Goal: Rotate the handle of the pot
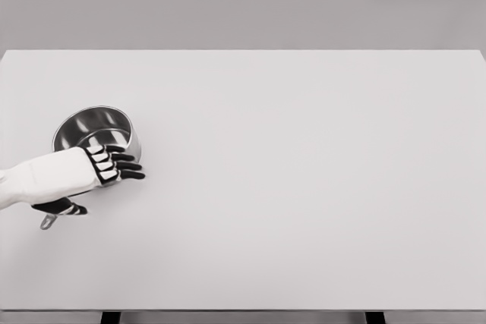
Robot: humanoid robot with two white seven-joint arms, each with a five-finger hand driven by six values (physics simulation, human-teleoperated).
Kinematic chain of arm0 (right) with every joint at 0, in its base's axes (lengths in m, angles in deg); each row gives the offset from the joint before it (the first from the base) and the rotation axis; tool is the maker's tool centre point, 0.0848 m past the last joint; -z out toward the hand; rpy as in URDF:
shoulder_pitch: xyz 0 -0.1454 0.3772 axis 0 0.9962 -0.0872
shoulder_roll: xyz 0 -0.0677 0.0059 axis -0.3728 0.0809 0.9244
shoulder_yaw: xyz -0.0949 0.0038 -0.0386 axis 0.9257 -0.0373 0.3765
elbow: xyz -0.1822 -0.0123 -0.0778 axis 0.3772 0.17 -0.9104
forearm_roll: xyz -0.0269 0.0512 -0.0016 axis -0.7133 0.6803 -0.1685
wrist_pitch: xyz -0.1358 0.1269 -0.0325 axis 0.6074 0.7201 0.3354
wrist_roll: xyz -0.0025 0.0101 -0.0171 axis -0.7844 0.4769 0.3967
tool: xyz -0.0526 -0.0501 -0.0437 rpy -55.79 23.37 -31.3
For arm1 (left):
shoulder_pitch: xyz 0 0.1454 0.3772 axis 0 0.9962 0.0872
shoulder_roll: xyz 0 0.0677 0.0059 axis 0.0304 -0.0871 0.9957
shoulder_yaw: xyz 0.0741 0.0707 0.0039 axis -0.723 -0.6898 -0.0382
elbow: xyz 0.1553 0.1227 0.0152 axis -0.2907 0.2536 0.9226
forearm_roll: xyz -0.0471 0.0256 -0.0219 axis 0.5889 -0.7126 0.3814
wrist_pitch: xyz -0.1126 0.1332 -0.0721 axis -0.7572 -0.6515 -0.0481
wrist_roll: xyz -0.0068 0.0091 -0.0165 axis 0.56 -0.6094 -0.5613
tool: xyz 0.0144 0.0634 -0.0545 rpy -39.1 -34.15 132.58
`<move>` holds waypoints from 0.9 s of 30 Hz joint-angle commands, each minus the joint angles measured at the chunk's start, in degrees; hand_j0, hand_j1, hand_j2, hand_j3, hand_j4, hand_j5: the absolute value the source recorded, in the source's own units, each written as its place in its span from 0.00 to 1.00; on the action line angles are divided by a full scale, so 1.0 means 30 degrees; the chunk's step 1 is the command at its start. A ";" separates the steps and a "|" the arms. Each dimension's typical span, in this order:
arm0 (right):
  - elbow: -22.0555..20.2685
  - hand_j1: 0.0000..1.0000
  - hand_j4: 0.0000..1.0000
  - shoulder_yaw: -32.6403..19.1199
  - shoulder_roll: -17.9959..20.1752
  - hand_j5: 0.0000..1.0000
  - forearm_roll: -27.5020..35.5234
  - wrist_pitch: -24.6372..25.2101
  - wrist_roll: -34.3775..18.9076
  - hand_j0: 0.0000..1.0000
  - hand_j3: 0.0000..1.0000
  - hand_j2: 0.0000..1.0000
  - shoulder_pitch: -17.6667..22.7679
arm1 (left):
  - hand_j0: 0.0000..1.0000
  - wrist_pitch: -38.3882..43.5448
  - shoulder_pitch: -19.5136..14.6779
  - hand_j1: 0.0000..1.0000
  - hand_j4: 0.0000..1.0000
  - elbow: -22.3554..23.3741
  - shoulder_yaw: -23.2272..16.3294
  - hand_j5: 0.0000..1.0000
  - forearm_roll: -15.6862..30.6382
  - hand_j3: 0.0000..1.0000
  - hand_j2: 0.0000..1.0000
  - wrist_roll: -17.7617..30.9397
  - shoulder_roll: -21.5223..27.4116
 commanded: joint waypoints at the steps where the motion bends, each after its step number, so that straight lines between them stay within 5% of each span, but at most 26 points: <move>1: 0.0001 1.00 1.00 0.0001 0.0000 1.00 -0.0003 0.0013 -0.0004 1.00 1.00 1.00 0.0000 | 1.00 0.0014 0.0000 1.00 1.00 -0.0003 0.0142 1.00 0.0100 1.00 1.00 -0.0033 0.0117; 27: 0.0001 1.00 1.00 0.0001 0.0000 1.00 -0.0003 -0.0017 -0.0004 1.00 1.00 1.00 0.0000 | 1.00 0.0014 0.0088 1.00 1.00 0.0202 0.0699 1.00 -0.0545 1.00 1.00 -0.0033 0.0967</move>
